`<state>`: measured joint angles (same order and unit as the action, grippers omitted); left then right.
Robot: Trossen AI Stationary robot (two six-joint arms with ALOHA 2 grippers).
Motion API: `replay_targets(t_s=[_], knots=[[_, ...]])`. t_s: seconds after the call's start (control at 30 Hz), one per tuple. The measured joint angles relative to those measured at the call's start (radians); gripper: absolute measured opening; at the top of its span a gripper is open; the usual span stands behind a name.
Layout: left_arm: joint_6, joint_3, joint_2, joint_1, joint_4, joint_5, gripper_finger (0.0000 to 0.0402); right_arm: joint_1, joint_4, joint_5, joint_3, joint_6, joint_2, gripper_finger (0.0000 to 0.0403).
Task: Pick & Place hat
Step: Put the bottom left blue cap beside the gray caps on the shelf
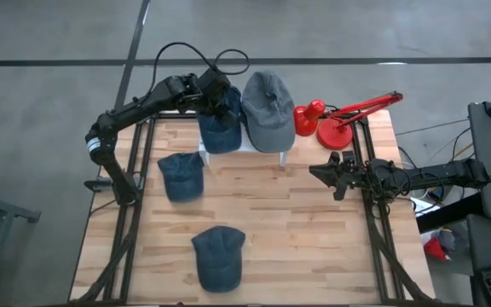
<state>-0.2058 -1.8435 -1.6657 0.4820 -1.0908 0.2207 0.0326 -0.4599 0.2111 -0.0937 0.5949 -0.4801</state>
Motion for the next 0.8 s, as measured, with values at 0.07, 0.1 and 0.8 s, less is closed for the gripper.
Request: replay_targets(t_s=[0.07,0.1,0.8], knots=[[0.0,0.0,0.0,0.0,0.0,0.0,0.0164,0.0,0.0,0.0,0.0,0.0,0.0,0.0068],[0.0,0.0,0.0,0.0,0.0,0.0,0.0166,0.0,0.0,0.0,0.0,0.0,0.0,0.0068],[0.0,0.0,0.0,-0.001,0.002,-0.022,0.0259,0.0,0.0,0.0,0.0,0.0,0.0,0.0068]])
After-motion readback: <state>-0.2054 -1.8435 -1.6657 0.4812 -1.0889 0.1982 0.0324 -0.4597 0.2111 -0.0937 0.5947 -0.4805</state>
